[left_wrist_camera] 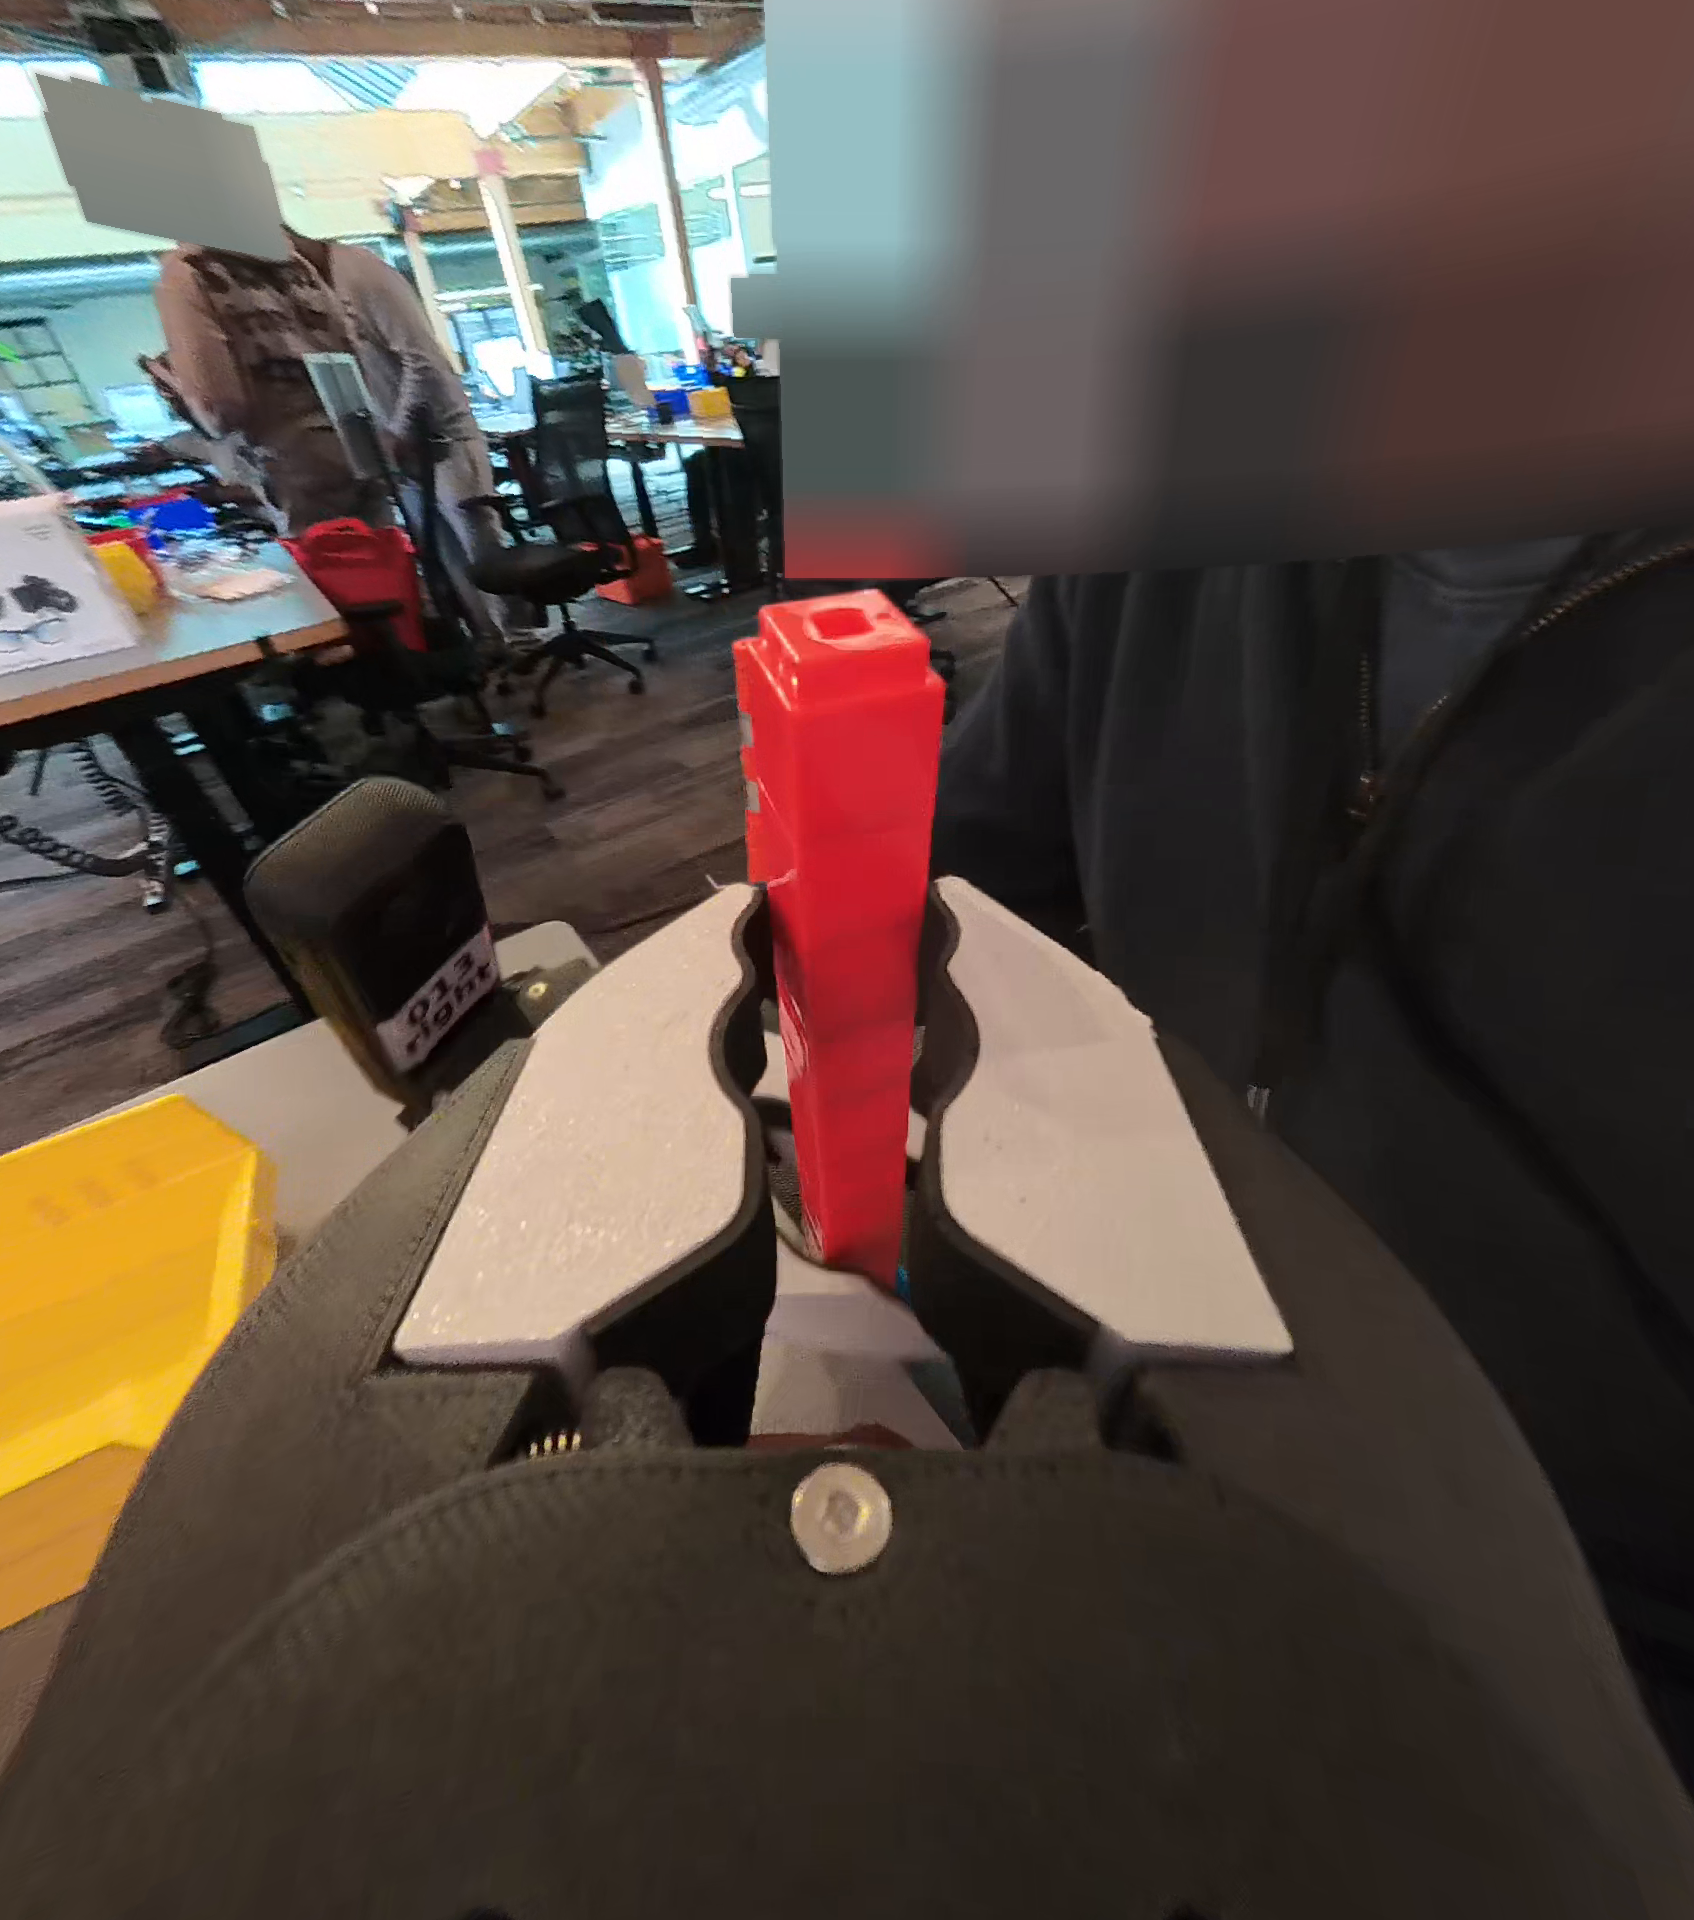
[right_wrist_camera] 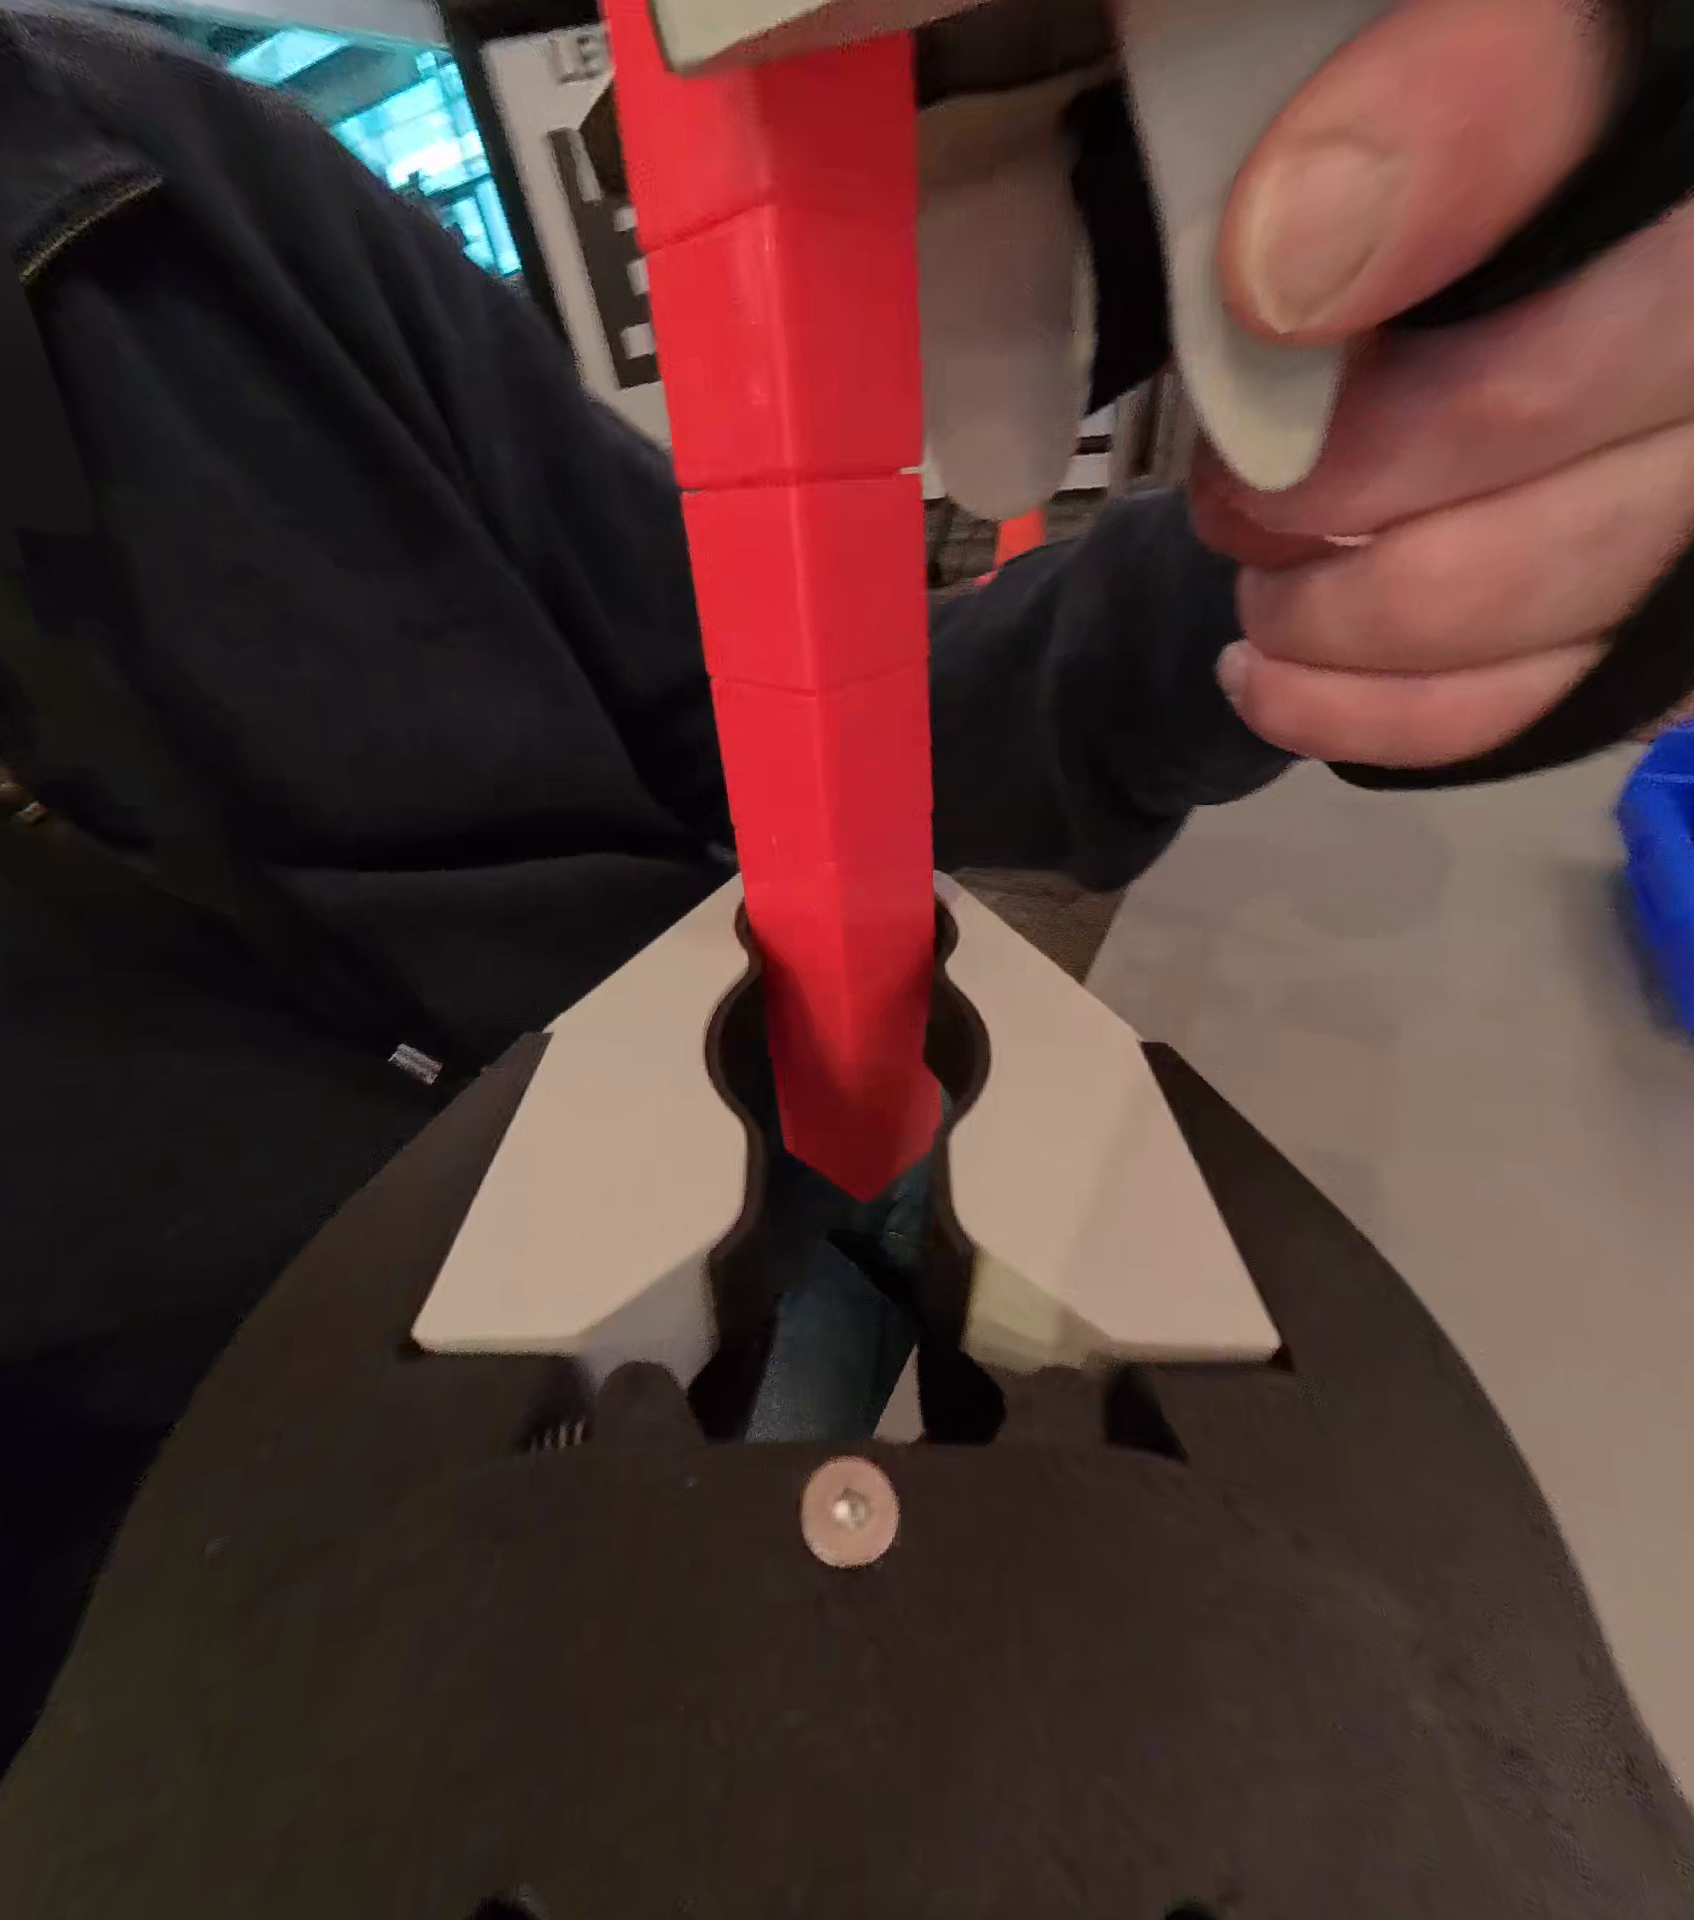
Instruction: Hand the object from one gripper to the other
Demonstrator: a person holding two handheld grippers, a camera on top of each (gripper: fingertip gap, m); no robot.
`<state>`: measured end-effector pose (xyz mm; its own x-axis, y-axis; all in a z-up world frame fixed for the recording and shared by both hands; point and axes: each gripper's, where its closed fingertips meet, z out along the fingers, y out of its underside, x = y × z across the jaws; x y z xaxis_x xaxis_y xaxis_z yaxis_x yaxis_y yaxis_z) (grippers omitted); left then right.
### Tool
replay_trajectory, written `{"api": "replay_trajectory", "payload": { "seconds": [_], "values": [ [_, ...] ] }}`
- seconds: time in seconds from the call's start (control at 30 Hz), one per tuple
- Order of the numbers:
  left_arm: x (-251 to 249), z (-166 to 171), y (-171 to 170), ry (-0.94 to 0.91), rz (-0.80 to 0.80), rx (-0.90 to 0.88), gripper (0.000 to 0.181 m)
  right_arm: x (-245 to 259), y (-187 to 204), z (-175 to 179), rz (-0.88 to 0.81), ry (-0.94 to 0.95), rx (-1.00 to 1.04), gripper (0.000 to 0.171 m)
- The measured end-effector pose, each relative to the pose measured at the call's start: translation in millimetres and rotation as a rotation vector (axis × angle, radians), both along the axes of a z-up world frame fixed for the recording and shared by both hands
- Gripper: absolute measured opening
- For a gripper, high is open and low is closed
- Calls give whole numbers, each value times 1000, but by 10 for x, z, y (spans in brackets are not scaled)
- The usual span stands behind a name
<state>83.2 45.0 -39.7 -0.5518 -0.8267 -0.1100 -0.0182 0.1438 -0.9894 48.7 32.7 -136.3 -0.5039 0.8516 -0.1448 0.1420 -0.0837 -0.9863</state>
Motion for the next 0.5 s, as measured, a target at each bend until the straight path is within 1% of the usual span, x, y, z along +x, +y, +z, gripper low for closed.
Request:
{"api": "replay_trajectory", "payload": {
  "seconds": [0.1,0.2,0.23,0.3,0.33,0.43,0.5],
  "values": [
    [11,-26,-33,9,-43,-14,27,-21,-58,-26,17,4,12,22],
    [10,-64,45,7,-11,-26,26,-18,52,-61,-63,0,21,22],
    [18,-88,93,12,17,-31,33,-2,93,-52,-91,9,20,22],
    [37,-134,201,20,79,-51,49,35,193,-42,-167,12,41,22],
    [42,-162,260,26,113,-58,53,57,252,-45,-214,3,61,22],
    [-2,-207,441,12,204,-89,55,156,472,-89,-381,-70,153,23],
    [-60,-238,574,2,269,-108,51,272,610,-44,-477,-85,181,21]
  ]
}}
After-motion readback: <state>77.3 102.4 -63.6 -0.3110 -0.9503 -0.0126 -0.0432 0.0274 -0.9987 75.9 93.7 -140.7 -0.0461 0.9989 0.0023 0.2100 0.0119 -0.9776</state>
